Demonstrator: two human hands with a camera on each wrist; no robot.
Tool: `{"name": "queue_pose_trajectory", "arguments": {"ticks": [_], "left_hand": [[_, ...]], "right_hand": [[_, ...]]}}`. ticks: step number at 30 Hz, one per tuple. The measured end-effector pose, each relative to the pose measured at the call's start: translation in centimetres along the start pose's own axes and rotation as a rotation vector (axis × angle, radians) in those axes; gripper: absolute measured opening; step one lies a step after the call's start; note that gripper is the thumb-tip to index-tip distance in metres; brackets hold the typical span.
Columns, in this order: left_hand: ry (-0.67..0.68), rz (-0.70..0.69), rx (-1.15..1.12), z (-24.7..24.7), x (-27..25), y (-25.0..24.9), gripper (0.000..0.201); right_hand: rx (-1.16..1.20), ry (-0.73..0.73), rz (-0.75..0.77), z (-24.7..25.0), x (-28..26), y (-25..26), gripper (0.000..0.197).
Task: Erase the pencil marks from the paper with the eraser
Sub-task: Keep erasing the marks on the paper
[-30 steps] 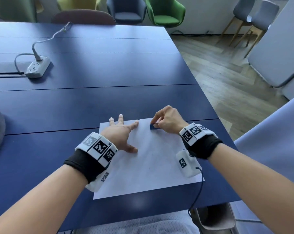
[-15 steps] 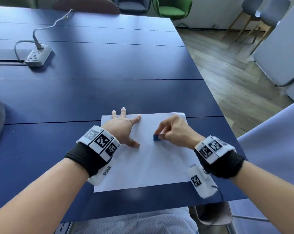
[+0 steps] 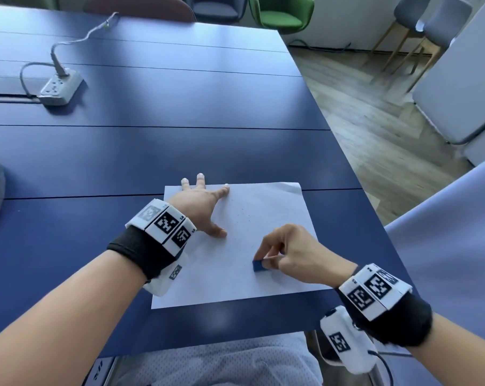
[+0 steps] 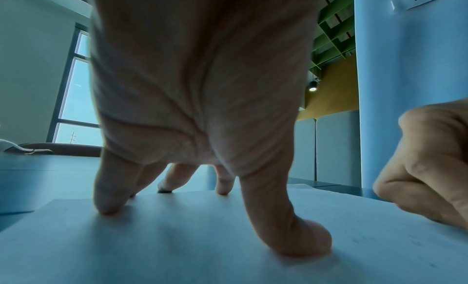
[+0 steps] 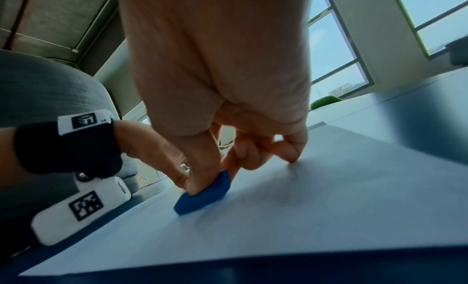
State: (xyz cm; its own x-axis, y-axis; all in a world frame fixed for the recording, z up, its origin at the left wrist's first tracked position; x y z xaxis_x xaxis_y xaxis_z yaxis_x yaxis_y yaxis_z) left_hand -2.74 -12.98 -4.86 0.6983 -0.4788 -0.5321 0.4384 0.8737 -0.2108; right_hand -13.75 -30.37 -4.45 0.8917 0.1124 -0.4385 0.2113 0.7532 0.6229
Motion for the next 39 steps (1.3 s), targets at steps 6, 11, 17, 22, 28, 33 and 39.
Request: {"name": "queue_pose_trajectory", "arguments": {"ticks": [6, 11, 17, 22, 28, 33, 39], "left_hand": [[0.006, -0.013, 0.020, 0.1, -0.7, -0.3, 0.110], [0.026, -0.037, 0.035, -0.4, -1.3, -0.4, 0.110], [0.076, -0.041, 0.041, 0.0, -0.7, -0.6, 0.112], [0.102, -0.031, 0.048, -0.2, 0.0, -0.5, 0.114], [0.094, -0.026, 0.046, -0.5, 0.5, -0.3, 0.117], [0.071, -0.050, 0.042, -0.4, 0.5, -0.3, 0.120], [0.062, -0.066, 0.110, 0.1, 0.3, -0.6, 0.119]], "right_hand": [[0.221, -0.275, -0.033, 2.2, 1.0, -1.7, 0.017], [0.097, -0.299, -0.042, 3.2, 3.0, -1.7, 0.017], [0.014, -0.278, -0.002, 4.6, 7.2, 0.2, 0.015], [0.015, -0.267, -0.004, 5.2, 8.6, 0.4, 0.013], [-0.040, -0.246, 0.030, 5.4, 8.8, 1.0, 0.006], [-0.020, -0.187, 0.023, 3.8, 8.6, 2.3, 0.001], [-0.024, -0.183, -0.054, 4.2, 9.3, 2.3, 0.005]]}}
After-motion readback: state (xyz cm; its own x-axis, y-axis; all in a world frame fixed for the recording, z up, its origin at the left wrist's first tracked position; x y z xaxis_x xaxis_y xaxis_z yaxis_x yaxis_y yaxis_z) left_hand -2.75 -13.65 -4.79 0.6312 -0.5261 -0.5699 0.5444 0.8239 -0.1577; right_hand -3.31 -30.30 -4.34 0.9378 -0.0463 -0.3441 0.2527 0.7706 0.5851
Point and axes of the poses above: each hand's wrist, its own x-axis towards the middle knuckle, its own z-axis out of the back of the hand, y = z × x, the point moved 3 cm from there along x, towards the middle knuckle, and after that the axes turned 8 degrees about -z, right-handed, at the moved point
